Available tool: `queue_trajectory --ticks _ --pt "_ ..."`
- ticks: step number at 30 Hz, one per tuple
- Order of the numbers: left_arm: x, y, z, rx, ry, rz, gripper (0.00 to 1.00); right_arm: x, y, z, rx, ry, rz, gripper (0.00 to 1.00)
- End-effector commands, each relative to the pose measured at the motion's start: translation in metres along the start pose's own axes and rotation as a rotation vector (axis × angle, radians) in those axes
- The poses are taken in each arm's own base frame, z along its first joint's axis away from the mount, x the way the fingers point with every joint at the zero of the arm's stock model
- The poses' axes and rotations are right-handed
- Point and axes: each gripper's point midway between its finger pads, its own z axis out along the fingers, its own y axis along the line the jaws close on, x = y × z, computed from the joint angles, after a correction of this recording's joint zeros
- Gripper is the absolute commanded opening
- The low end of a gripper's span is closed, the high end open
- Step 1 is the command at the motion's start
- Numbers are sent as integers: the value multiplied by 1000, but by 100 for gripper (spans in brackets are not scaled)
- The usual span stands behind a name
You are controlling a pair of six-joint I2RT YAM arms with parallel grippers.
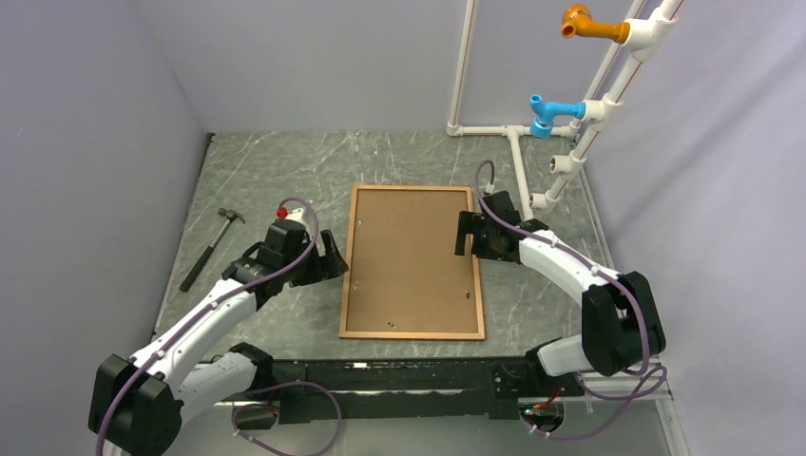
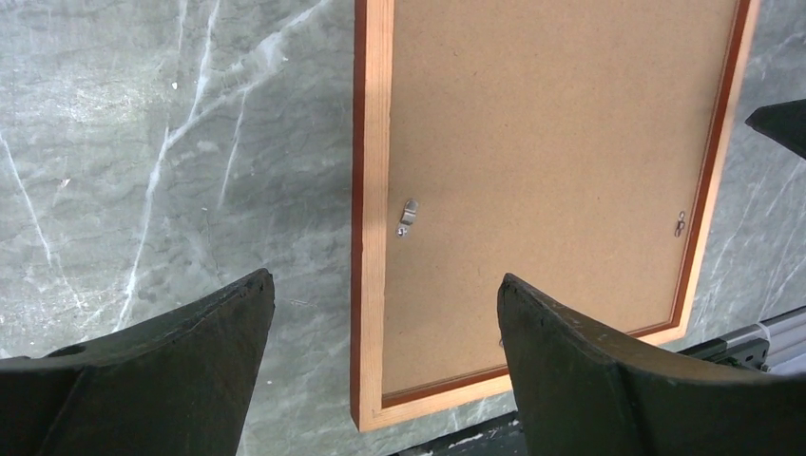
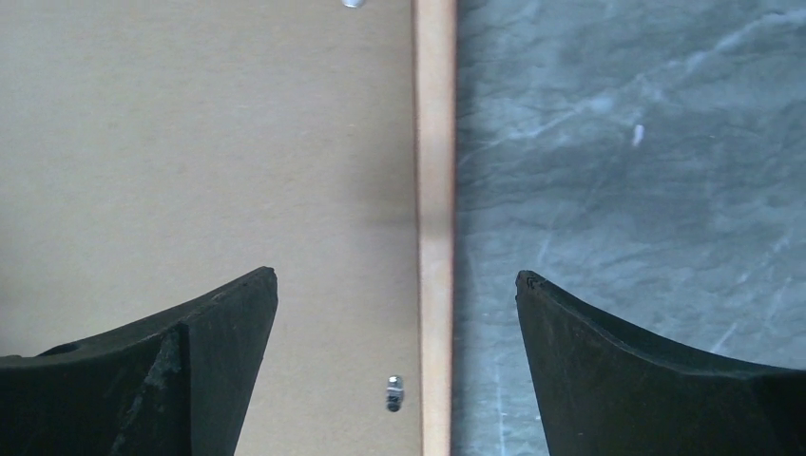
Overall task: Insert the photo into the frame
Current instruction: Place the photo frame item in the photo frame, then install the photo frame at the center of the board.
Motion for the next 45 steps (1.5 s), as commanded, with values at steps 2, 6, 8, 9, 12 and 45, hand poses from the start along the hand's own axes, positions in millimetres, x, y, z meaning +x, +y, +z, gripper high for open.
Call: queue_trajectory --ticks 2,6,8,9,12,45 --pt "7 -2 17 22 23 -14 89 23 -21 16 73 86 -23 95" --pt "20 4 32 8 77 -21 87 36 -21 24 61 125 -25 86" --pt "25 8 38 0 96 -22 87 40 -22 26 56 134 -26 83" --pt "28 10 42 -5 108 -20 86 42 -23 26 57 138 -26 79" --pt "34 13 50 -10 128 -17 85 47 -24 25 54 140 -25 71" --pt "55 14 84 -322 227 176 65 53 -22 14 20 142 -32 57"
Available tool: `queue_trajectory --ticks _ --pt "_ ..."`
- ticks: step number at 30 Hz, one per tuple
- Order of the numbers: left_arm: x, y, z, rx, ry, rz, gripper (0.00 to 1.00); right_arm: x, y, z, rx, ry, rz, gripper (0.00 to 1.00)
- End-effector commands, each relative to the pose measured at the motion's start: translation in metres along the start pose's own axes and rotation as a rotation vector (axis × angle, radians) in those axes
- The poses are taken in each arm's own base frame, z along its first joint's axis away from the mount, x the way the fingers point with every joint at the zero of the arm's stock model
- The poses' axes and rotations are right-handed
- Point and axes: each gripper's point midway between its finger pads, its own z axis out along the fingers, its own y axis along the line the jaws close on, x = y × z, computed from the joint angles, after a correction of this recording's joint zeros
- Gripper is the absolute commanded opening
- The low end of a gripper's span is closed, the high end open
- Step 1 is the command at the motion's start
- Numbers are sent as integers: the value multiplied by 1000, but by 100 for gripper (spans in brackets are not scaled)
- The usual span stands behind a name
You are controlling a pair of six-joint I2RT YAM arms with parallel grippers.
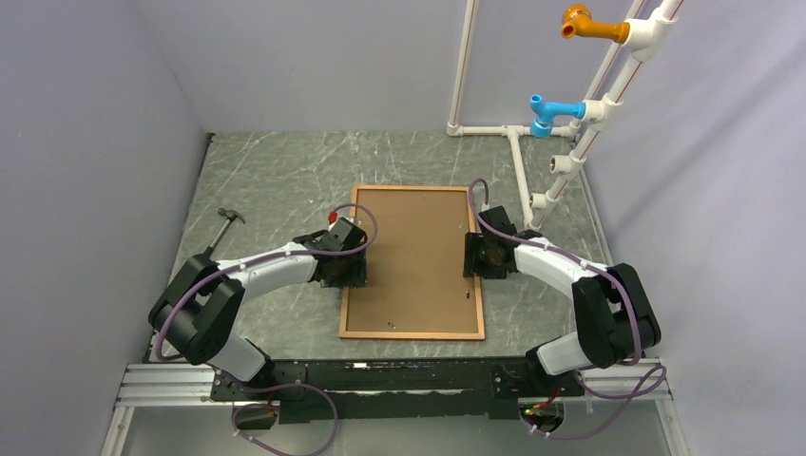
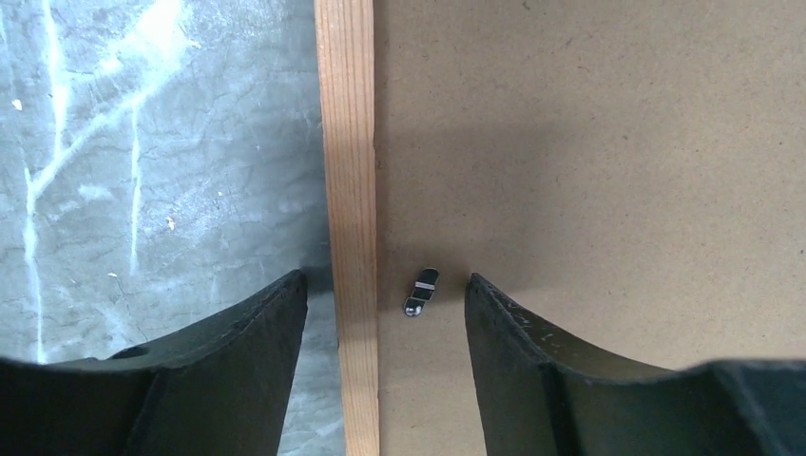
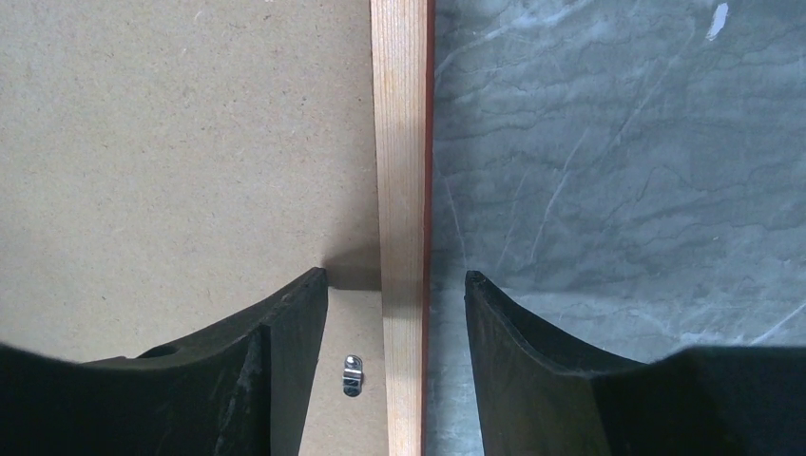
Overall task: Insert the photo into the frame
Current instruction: Install the photo frame at the center of the board.
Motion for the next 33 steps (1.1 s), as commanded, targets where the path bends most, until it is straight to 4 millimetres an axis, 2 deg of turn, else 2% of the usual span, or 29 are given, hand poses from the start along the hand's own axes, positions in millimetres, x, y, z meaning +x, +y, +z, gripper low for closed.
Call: queue_trajectory --ticks 1,4,8,10,19,20,21,23,24,26,29,33 --pt "4 11 5 -86 16 11 61 -1 0 -6 -9 -12 -17 57" --pt "5 14 4 -111 16 18 47 -2 1 -6 -14 -12 -17 57" --pt "6 17 5 -128 17 12 13 -4 3 -8 -18 -17 -16 57" --pt "7 16 5 -124 18 14 2 -4 3 -9 -19 -17 -17 57" --pt "0 3 -5 -43 -14 6 1 -4 3 -12 -20 -17 -21 57" --pt "-4 1 -10 -30 -33 -4 6 -4 3 -12 -21 -18 -23 57" --pt "-7 1 -15 -26 -46 -13 16 -4 3 -12 -21 -17 -25 57" --pt "-12 4 -25 -35 -74 -43 47 -4 2 -11 -20 -18 -28 57" --pt "-14 7 -29 -44 -84 -60 60 -3 6 -10 -40 -5 -31 57" --pt "-19 8 -39 -37 -110 -84 77 -3 10 -8 -54 8 -37 57" --pt "-25 10 -49 -9 -141 -110 90 -5 15 -6 -70 23 -44 57" --pt "-28 13 -59 36 -168 -134 93 -7 29 -6 -111 36 -56 58"
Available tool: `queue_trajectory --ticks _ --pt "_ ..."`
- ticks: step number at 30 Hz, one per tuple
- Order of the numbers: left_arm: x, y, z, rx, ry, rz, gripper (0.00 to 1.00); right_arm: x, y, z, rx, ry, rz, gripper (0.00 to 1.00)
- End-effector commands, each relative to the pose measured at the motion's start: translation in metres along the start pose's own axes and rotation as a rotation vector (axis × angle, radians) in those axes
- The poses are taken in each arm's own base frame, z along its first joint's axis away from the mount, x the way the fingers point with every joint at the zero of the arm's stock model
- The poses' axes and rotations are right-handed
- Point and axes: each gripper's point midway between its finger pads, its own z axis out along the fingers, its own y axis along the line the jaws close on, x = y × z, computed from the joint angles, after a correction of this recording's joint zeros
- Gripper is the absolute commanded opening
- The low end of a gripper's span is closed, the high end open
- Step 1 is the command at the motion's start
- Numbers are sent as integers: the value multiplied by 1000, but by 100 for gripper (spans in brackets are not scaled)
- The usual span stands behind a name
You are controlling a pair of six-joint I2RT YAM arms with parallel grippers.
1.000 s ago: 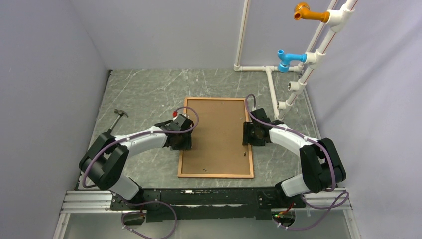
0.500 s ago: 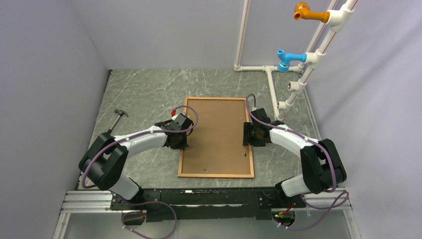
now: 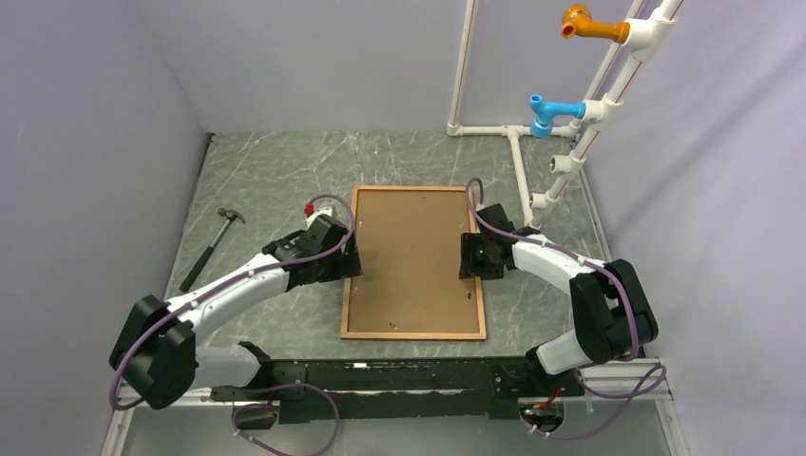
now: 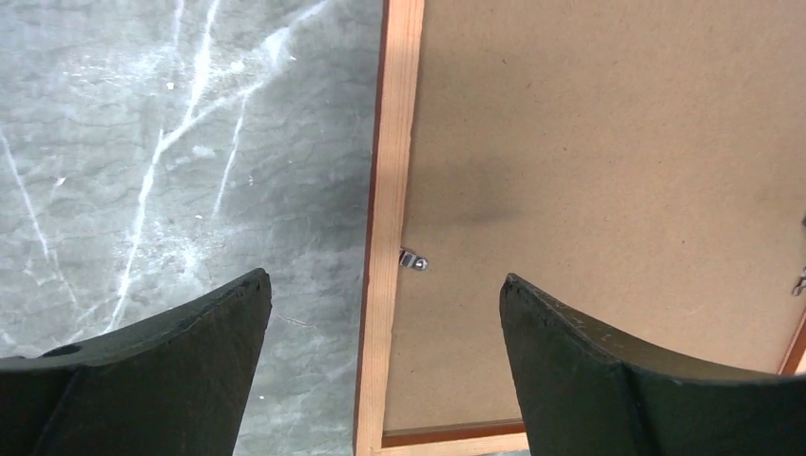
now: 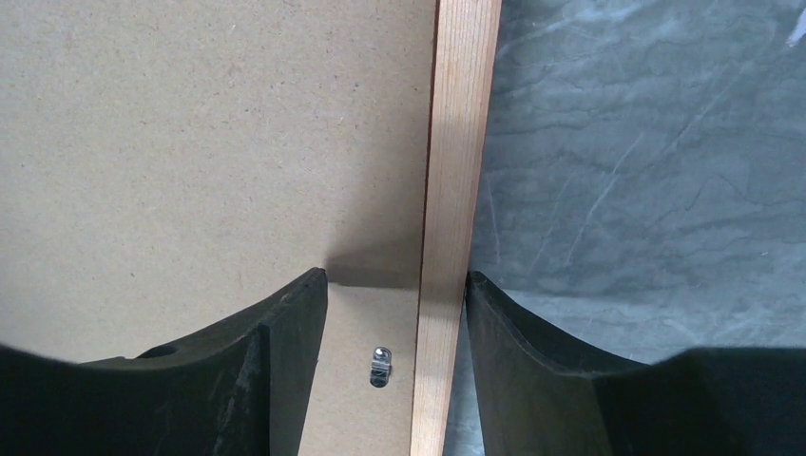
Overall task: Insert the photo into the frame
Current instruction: Install the photo frame at the center of the board.
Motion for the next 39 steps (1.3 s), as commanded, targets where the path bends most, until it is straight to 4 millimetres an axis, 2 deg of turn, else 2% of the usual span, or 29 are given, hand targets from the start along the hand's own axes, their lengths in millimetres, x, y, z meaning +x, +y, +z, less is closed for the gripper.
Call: queue_trajectory --ticks 1,10,13,15,18,21,32,39 --pt "-6 6 -10 27 -31 -42 93 -13 24 -5 -67 -7 -39 57" --pt "-12 11 -21 54 -68 -58 93 -14 61 -3 -115 0 -100 59" --pt "-12 11 -21 58 -69 -57 93 -13 68 -4 -112 -5 -118 61" --pt "-12 11 -21 60 -68 -55 94 -13 68 -5 -107 -7 -120 66" --pt "-11 10 -20 63 -65 -48 94 -8 63 -9 -94 3 -112 81" --pt "-11 10 -20 63 -61 -43 94 1 62 -12 -98 20 -95 88" --pt "-11 11 -20 62 -63 -34 94 33 47 -14 -79 76 -63 80" --pt "-11 11 -19 62 -63 -32 94 46 38 -5 -36 95 -78 77"
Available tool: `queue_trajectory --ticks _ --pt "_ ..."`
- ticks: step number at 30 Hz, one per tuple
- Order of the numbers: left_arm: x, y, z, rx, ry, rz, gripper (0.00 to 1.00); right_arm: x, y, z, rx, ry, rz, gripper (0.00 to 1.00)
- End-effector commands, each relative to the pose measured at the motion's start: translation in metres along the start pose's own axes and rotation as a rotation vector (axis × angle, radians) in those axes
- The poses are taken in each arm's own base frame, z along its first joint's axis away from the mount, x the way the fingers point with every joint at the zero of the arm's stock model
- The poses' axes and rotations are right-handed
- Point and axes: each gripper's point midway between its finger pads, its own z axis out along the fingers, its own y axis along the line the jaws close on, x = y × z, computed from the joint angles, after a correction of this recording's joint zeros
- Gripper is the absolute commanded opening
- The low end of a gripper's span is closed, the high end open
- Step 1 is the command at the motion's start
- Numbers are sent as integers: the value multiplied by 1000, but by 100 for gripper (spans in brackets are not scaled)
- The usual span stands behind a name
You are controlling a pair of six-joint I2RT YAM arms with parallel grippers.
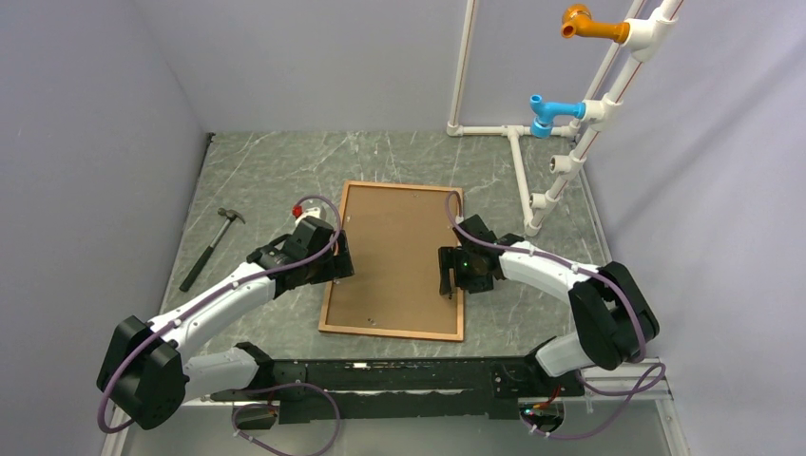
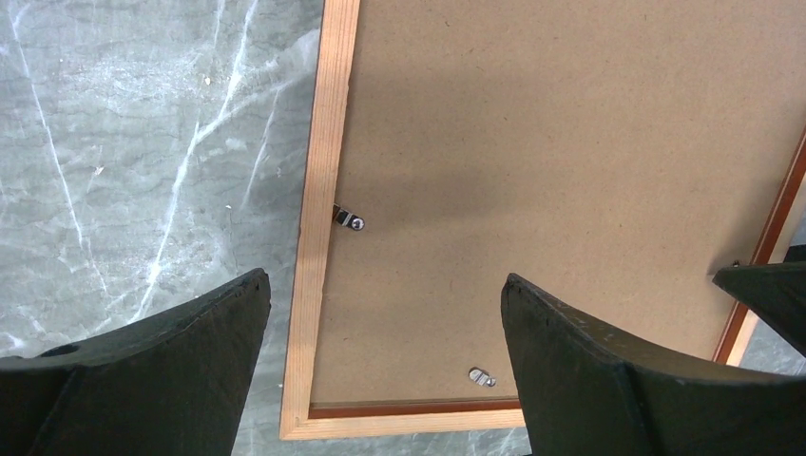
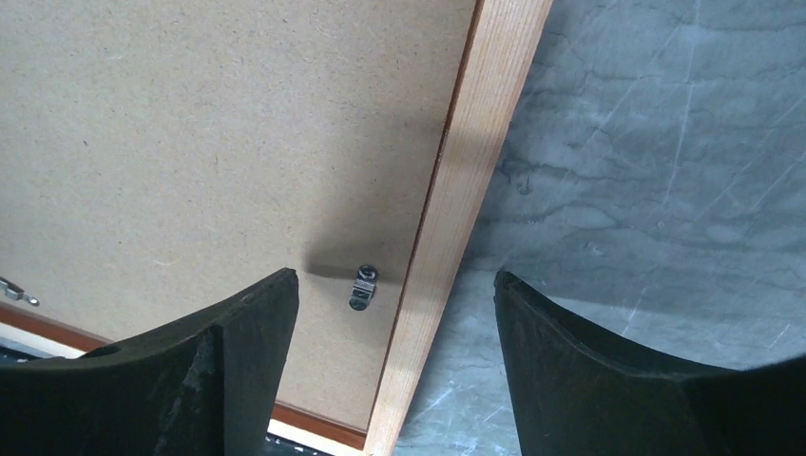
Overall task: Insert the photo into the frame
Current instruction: Install the photo frame at the center of the board.
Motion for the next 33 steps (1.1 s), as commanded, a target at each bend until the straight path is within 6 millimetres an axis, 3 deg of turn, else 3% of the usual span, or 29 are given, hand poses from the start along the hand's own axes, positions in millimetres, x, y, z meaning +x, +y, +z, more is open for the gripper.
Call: queue_trajectory --ticks 1,5,10,19,24,25,29,33 --pt "-4 -2 -2 20 -16 4 94 6 -8 3 43 0 3 76" --pt "-4 -1 -2 12 -16 7 94 6 -8 6 53 13 -8 65" --pt "-4 0 -2 12 -21 8 93 10 -7 3 58 22 -22 60" --pt "-3 1 0 7 -12 12 93 25 -11 5 90 53 -36 63" --pt "-3 0 0 8 -11 13 93 24 -15 7 130 46 -42 59" --pt "-3 1 0 6 -12 13 93 23 -17 7 139 47 -40 55" --pt "-3 2 -1 0 -13 16 93 22 -21 7 175 50 -39 23" --pt "-3 3 -1 -3 -14 13 94 18 -26 4 213 33 -42 2"
